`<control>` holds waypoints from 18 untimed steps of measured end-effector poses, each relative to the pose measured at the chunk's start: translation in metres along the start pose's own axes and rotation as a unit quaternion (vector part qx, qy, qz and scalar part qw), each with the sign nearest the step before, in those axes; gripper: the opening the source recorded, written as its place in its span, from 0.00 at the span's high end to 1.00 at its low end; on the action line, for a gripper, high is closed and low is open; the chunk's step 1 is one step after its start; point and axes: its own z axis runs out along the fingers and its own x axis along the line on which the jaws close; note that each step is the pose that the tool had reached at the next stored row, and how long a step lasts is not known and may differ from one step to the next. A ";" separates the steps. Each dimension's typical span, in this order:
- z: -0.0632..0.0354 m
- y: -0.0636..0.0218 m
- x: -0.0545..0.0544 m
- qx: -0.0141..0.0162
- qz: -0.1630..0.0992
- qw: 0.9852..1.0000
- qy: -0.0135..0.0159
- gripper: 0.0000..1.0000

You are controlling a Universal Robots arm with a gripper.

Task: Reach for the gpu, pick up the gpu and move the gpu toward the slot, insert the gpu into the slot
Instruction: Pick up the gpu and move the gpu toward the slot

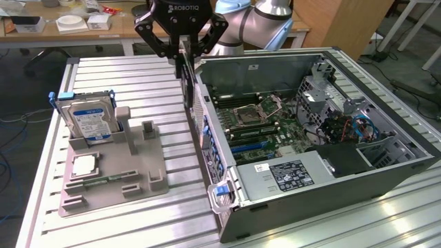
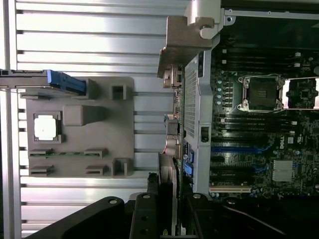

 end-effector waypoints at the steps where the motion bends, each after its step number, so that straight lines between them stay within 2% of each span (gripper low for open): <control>1: 0.0001 0.0000 -0.001 0.000 0.000 1.000 0.000 0.73; 18: 0.0008 0.0000 -0.011 0.000 0.000 1.000 0.000 0.73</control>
